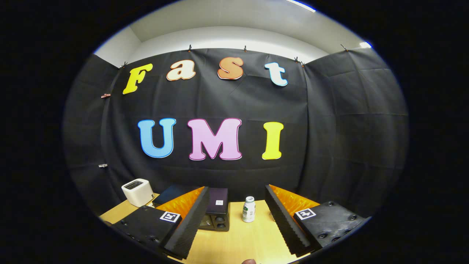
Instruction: Open the toaster oven, put the food inside, and close the toaster oven door.
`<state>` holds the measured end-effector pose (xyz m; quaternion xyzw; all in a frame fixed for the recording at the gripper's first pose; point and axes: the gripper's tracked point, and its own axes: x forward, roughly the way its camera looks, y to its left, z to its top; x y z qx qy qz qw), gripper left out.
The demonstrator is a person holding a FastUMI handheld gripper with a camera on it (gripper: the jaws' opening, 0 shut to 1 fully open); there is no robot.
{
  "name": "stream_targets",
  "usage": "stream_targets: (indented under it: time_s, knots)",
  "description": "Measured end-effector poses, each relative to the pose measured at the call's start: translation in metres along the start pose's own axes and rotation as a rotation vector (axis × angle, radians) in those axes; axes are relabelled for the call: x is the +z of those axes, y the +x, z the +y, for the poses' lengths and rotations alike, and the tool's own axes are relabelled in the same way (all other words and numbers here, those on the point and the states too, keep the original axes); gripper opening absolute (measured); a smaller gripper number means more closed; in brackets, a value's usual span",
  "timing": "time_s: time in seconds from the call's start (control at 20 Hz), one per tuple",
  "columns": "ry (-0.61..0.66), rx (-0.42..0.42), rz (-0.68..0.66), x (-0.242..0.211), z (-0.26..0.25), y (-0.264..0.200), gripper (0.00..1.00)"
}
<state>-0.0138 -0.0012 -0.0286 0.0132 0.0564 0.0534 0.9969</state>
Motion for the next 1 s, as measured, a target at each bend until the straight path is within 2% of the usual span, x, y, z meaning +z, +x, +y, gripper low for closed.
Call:
stream_targets:
  time_s: [0.1, 0.4, 1.0]
  knots:
    - [-0.014, -0.006, -0.034, 0.01, -0.011, -0.005, 0.97]
    - [0.042, -0.007, -0.02, 0.01, -0.029, -0.011, 0.97]
    - [0.01, 0.006, -0.021, 0.009, -0.026, -0.014, 0.98]
